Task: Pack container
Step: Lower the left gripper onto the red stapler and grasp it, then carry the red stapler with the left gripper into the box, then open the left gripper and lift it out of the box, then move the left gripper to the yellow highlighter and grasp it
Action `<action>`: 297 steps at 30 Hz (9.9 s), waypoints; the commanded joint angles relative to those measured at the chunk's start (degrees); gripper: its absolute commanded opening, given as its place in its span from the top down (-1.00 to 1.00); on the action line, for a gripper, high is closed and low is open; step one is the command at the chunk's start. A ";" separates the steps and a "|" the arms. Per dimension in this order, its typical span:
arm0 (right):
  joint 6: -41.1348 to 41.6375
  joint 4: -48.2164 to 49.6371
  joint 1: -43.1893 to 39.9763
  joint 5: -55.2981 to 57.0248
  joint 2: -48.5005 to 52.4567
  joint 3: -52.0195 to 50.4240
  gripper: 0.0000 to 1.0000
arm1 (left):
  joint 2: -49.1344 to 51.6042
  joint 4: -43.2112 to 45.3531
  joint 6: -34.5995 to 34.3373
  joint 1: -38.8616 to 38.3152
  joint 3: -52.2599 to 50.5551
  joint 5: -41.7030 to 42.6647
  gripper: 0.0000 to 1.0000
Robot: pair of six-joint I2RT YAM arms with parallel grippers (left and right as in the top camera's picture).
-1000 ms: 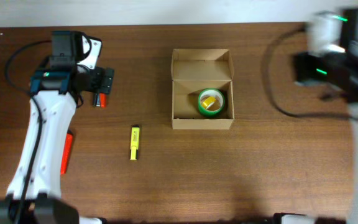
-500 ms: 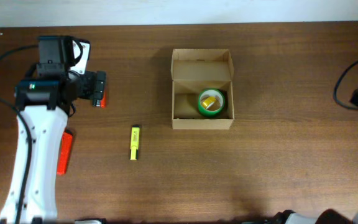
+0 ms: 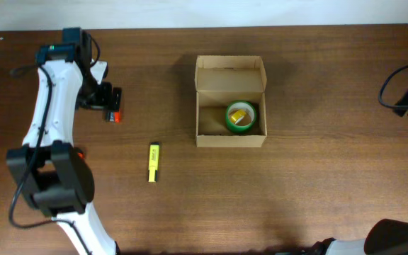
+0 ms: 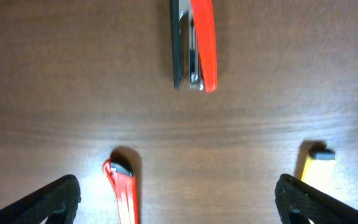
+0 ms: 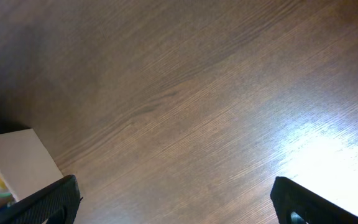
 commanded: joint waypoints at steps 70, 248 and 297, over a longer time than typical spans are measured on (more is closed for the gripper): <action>0.50 1.44 -0.20 -0.76 0.87 -0.24 -0.98 | 26.88 3.54 2.75 0.85 12.63 7.98 -0.02; 0.50 1.09 -0.13 -4.22 3.13 -0.24 -0.98 | -16.20 24.09 -13.49 -19.85 -39.80 6.67 -0.46; 0.52 1.22 -0.15 -4.22 3.13 -0.24 -0.99 | -10.27 32.11 -18.16 -19.87 -49.94 6.47 0.23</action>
